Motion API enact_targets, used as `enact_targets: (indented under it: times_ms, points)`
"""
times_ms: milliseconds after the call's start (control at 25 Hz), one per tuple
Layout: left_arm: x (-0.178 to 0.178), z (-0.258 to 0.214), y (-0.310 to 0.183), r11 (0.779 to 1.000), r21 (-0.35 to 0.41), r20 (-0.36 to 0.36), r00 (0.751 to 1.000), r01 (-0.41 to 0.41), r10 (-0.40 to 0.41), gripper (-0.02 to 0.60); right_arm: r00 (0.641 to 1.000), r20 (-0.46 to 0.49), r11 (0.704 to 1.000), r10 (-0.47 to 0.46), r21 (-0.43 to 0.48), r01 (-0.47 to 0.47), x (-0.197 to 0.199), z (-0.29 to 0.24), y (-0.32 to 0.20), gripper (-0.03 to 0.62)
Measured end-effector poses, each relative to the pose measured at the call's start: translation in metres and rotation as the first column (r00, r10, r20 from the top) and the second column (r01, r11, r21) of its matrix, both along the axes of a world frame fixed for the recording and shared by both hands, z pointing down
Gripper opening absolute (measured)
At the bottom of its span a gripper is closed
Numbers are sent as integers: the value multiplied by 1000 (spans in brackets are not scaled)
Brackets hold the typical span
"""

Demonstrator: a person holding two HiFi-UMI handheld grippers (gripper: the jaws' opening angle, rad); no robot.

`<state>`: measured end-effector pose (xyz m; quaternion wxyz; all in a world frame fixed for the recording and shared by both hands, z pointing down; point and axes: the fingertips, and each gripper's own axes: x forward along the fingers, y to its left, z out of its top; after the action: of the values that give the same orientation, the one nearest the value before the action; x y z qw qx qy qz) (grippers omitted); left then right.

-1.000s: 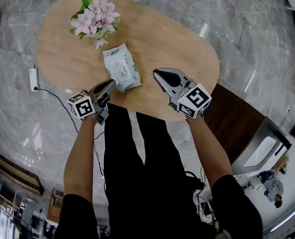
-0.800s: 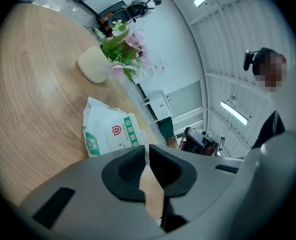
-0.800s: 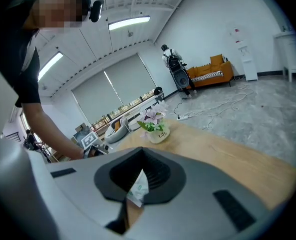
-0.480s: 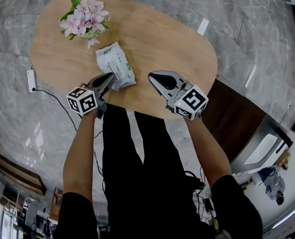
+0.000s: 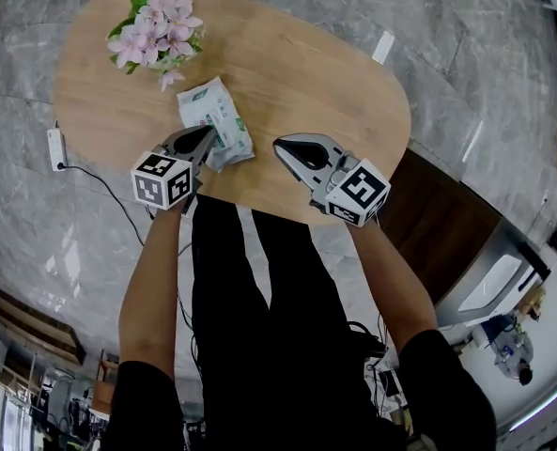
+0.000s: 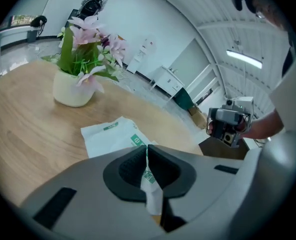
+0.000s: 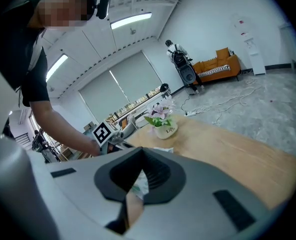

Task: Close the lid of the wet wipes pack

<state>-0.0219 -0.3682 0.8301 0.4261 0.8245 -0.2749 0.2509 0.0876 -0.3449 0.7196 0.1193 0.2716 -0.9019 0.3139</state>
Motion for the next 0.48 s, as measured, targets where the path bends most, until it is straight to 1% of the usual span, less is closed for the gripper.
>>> enact_targets:
  times_ms: [240, 480]
  points:
    - [7, 6, -1, 995, 24, 109, 990, -97, 94, 23, 1000, 1, 1000, 0, -11, 0, -1, 4, -4, 8]
    - [12, 13, 0, 988, 17, 180, 972, -155, 150, 23, 1000, 2, 1000, -3, -17, 4, 0, 6, -6, 8]
